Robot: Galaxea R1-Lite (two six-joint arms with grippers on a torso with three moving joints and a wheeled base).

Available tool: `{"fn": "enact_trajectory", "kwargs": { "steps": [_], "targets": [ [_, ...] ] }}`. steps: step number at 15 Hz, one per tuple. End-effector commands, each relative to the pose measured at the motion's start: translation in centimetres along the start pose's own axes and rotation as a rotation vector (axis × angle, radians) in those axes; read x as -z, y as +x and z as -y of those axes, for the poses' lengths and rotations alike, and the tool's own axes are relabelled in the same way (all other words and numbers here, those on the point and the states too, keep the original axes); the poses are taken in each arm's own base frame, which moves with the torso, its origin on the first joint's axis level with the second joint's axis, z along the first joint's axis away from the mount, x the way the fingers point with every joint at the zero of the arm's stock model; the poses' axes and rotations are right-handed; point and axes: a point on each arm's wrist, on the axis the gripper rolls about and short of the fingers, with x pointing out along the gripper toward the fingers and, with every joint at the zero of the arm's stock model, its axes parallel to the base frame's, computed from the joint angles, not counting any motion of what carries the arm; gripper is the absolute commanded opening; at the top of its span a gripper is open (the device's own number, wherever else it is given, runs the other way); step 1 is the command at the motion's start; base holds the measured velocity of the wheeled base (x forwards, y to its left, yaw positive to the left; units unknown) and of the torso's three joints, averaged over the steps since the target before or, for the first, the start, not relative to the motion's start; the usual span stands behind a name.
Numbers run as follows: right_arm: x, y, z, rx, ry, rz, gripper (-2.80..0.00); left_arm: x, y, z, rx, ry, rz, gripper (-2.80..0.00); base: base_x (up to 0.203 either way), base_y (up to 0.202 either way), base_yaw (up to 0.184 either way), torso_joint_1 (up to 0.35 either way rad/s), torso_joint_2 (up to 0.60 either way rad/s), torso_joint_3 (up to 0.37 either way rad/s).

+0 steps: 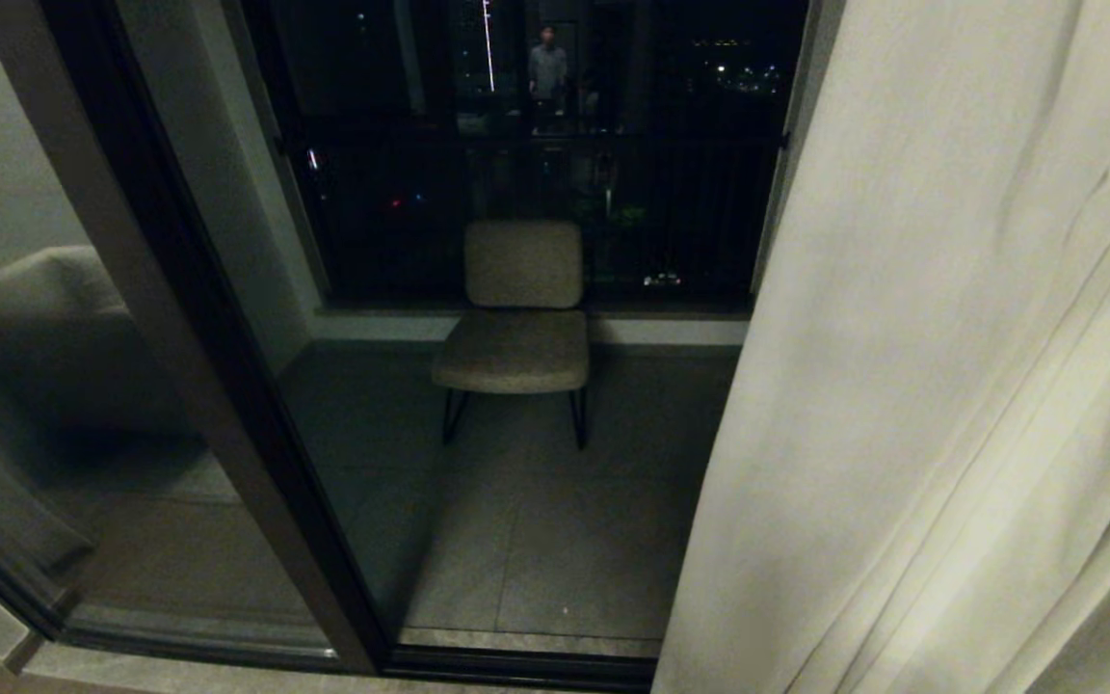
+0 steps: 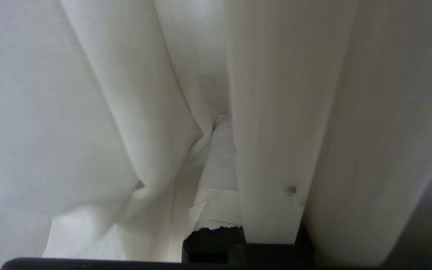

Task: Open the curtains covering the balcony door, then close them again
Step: Pull the inner curtains open on both sides

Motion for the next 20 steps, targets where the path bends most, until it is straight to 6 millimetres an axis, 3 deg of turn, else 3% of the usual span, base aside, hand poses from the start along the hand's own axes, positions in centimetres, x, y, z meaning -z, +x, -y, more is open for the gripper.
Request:
{"fn": "enact_trajectory", "kwargs": {
  "steps": [1,12,20],
  "targets": [
    [0.0,0.0,0.0,0.002,0.000,0.002,-2.80,0.0,0.0,0.0,0.000,0.000,0.001,-2.80,0.000,-0.122,-0.003,0.004,0.00,0.002],
    [-0.2,0.2,0.3,0.010,0.006,0.011,-2.80,0.0,0.0,0.0,0.000,0.002,0.001,-2.80,0.000,-0.006,0.000,0.001,0.00,0.000],
    [1.1,2.5,4.5,0.116,0.001,-0.005,-2.80,0.0,0.0,0.0,0.000,0.002,0.001,-2.80,0.000,0.000,0.000,0.000,0.00,0.000]
  ]
}}
